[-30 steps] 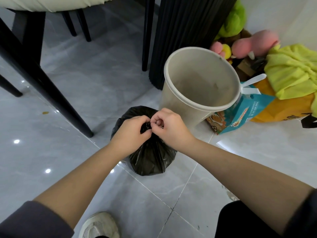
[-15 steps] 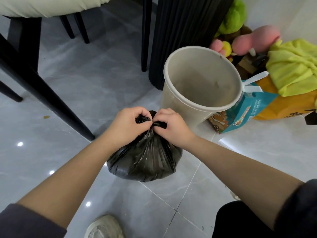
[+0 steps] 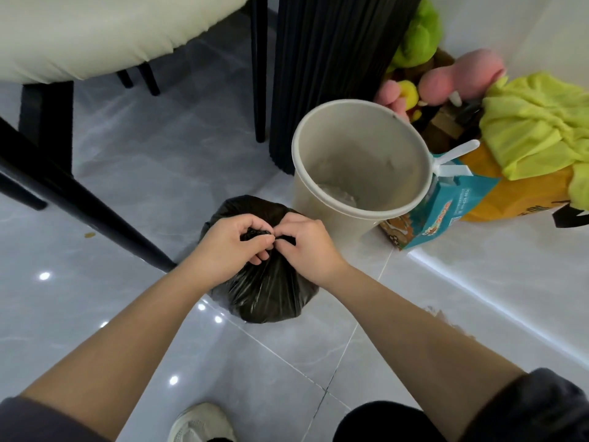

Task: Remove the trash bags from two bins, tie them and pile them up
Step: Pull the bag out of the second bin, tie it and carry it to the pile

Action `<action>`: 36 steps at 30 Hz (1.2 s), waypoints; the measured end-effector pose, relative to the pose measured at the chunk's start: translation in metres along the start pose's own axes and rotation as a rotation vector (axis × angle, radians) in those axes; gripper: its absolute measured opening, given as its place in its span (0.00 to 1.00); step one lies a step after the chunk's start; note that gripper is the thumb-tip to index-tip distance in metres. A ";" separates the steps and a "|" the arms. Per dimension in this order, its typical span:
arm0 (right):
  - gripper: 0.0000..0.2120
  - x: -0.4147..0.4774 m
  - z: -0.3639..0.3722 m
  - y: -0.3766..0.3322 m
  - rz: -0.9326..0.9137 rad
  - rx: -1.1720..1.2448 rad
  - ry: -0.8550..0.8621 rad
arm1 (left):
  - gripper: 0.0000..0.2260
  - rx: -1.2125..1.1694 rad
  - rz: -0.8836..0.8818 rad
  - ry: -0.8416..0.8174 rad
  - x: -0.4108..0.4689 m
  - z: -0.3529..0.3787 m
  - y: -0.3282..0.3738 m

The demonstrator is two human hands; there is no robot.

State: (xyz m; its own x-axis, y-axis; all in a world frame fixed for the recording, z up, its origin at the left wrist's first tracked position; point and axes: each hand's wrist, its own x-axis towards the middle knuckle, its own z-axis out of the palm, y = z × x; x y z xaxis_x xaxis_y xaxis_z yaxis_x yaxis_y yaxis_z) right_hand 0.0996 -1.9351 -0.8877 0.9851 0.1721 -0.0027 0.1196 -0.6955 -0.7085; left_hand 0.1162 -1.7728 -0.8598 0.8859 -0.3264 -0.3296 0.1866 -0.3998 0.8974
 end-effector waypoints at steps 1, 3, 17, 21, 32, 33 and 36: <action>0.08 -0.002 -0.005 -0.006 0.017 0.021 0.022 | 0.06 -0.001 -0.008 -0.007 -0.002 -0.002 0.007; 0.08 -0.006 -0.018 -0.022 0.041 0.046 0.061 | 0.06 0.016 -0.021 0.009 -0.007 -0.008 0.026; 0.08 -0.048 -0.161 -0.182 0.158 0.076 0.044 | 0.06 0.211 -0.024 0.058 -0.103 -0.058 0.209; 0.08 -0.064 -0.201 -0.232 0.170 0.047 0.072 | 0.08 0.201 -0.032 0.050 -0.138 -0.072 0.260; 0.08 -0.075 -0.215 -0.379 0.275 -0.012 0.077 | 0.07 0.178 -0.031 -0.051 -0.213 -0.169 0.313; 0.08 -0.074 -0.207 -0.393 0.281 -0.016 0.074 | 0.07 0.189 -0.029 -0.059 -0.220 -0.184 0.311; 0.08 -0.070 -0.182 -0.435 0.325 -0.018 0.058 | 0.07 0.230 -0.015 -0.091 -0.240 -0.226 0.303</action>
State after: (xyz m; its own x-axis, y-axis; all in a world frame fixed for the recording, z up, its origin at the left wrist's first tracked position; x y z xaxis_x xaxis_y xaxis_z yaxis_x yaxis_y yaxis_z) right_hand 0.0008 -1.7717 -0.4513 0.9774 -0.1008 -0.1856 -0.2004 -0.7201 -0.6643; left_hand 0.0562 -1.6217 -0.4421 0.8396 -0.3908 -0.3773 0.0889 -0.5863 0.8052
